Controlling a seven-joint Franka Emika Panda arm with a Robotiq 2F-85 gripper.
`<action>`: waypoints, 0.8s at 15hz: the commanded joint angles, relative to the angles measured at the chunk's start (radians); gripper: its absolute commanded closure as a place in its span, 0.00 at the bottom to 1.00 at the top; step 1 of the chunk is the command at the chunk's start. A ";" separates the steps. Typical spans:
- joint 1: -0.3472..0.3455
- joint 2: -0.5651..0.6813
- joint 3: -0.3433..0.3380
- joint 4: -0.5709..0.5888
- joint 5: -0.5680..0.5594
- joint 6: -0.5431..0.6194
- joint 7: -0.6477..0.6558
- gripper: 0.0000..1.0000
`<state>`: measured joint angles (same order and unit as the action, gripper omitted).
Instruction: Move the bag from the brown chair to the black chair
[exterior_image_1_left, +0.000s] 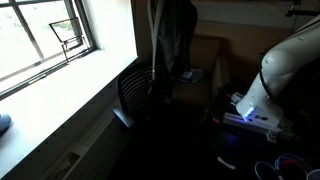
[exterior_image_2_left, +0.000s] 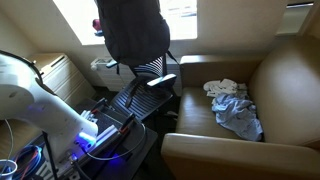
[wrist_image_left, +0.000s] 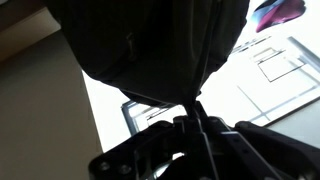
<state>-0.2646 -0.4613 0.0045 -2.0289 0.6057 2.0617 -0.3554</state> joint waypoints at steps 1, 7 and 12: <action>0.186 0.014 -0.165 -0.103 0.116 -0.016 -0.132 0.99; 0.256 0.235 -0.254 -0.275 0.375 -0.089 -0.365 0.99; 0.224 0.566 -0.194 -0.246 0.646 -0.149 -0.458 0.99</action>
<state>-0.0123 -0.0783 -0.2192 -2.3331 1.1130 1.9340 -0.7687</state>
